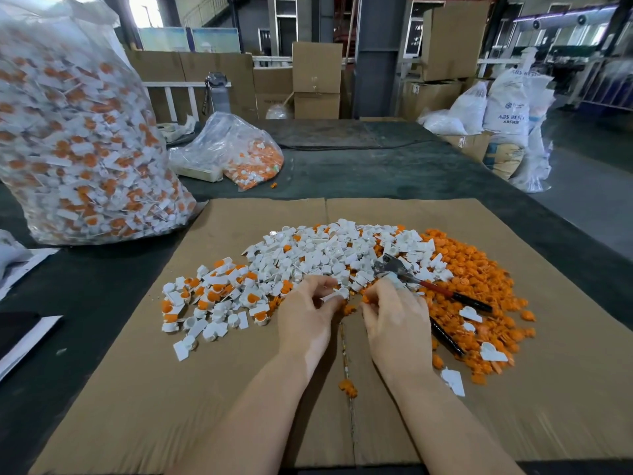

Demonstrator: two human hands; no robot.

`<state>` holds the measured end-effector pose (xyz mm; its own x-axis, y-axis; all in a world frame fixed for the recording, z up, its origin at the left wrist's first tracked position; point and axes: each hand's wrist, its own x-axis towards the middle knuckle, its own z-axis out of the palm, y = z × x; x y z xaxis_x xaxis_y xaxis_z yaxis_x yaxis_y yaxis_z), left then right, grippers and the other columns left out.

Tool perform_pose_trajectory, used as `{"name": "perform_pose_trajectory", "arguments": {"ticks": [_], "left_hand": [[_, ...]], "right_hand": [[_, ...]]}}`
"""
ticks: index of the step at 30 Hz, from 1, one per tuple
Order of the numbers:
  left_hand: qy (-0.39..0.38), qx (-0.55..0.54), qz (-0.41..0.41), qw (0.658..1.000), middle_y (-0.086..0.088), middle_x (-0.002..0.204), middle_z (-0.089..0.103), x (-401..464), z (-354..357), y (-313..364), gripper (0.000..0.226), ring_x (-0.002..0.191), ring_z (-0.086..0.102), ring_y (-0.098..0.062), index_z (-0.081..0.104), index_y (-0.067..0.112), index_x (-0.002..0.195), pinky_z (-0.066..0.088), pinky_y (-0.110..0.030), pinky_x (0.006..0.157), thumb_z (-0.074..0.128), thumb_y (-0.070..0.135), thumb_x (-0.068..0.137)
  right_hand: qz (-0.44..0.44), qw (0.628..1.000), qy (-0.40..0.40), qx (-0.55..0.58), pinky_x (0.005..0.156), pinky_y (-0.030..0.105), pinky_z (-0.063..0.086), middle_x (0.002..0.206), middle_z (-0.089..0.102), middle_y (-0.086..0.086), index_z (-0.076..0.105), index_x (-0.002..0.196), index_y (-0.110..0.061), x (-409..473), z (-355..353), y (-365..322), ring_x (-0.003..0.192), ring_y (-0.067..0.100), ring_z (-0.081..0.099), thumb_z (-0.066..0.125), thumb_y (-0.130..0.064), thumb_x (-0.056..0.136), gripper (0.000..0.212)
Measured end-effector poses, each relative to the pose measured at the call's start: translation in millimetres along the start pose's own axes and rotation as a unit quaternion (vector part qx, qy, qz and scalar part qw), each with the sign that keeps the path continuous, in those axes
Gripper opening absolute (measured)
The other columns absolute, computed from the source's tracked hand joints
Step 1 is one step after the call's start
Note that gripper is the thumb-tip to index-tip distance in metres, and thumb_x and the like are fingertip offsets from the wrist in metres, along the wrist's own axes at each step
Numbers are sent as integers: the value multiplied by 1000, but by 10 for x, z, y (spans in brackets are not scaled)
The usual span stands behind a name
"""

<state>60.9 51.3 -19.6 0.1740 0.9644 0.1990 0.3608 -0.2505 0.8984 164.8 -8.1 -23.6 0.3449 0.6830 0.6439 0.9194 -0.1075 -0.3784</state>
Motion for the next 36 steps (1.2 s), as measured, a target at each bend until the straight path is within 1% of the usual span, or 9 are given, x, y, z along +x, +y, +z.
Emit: {"name": "perform_pose_trajectory", "arguments": {"ticks": [3, 6, 10, 15, 20, 25, 29, 32, 36], "left_hand": [[-13, -45, -16, 999, 16, 94, 65, 5, 27, 34, 20, 88, 57, 1, 70, 24, 104, 37, -5, 73, 67, 18, 86], [-24, -46, -14, 999, 19, 85, 62, 1, 31, 35, 11, 79, 56, 7, 69, 25, 95, 37, 1, 66, 66, 17, 87], [-34, -47, -4, 998, 13, 82, 60, -12, 4, 16, 10, 74, 56, 3, 58, 25, 91, 37, 0, 61, 61, 15, 90], [-66, -11, 25, 997, 12, 91, 60, -23, 10, -3, 19, 89, 57, -4, 60, 31, 105, 37, 0, 68, 54, 16, 94], [-62, -27, 13, 998, 10, 86, 61, -39, 20, 4, 27, 87, 63, -14, 51, 38, 80, 48, -22, 77, 56, 15, 93], [-66, -21, 27, 997, 12, 77, 58, -82, 23, 28, 24, 71, 56, 7, 52, 34, 80, 38, -1, 60, 60, 14, 90], [-78, 1, 35, 996, 12, 80, 60, -105, 34, 26, 26, 78, 57, -4, 52, 38, 79, 38, -2, 62, 61, 17, 90], [-81, 0, 37, 996, 10, 80, 61, -109, 26, 24, 27, 76, 58, -3, 52, 38, 77, 39, -3, 63, 61, 17, 90], [-78, -95, -16, 992, -5, 84, 65, -88, 16, 15, 18, 78, 64, -14, 58, 29, 86, 53, -21, 72, 58, 11, 91]], "right_hand": [[-22, 998, 16, 48, 60, 38, 51, 67, 62, 5, 63, 79, -7, -12, -4, 8, 62, 23, 59, 77, -2, 71, 16], [-30, 996, 15, 86, 74, 32, 52, 81, 67, 6, 71, 92, -4, -11, -12, 40, 78, 22, 63, 73, 0, 76, 17], [-14, 993, 0, 115, 79, 24, 47, 86, 68, 6, 72, 100, -4, -10, -35, 30, 84, 19, 63, 69, 4, 78, 23], [46, 988, -43, 145, 74, 23, 47, 83, 69, -1, 70, 89, -10, -16, -74, 25, 81, 12, 62, 68, -12, 84, 6], [35, 994, -55, 83, 72, 32, 38, 70, 64, -2, 66, 74, -12, -20, -50, 16, 70, 17, 58, 72, -18, 81, 10], [56, 995, -63, 57, 71, 29, 26, 63, 59, -3, 62, 67, -13, -19, -18, 32, 66, 18, 55, 71, -17, 81, 17], [63, 994, -69, 58, 70, 29, 21, 60, 55, -3, 59, 64, -11, -21, -15, 39, 63, 18, 52, 71, -15, 80, 21], [59, 993, -74, 66, 70, 28, 19, 60, 53, -6, 58, 63, -12, -16, -29, 42, 62, 16, 51, 70, -15, 81, 21], [38, 992, -66, 99, 74, 27, 22, 67, 63, -9, 67, 71, -18, -7, -60, 29, 68, 11, 57, 71, -23, 81, 12]]}}
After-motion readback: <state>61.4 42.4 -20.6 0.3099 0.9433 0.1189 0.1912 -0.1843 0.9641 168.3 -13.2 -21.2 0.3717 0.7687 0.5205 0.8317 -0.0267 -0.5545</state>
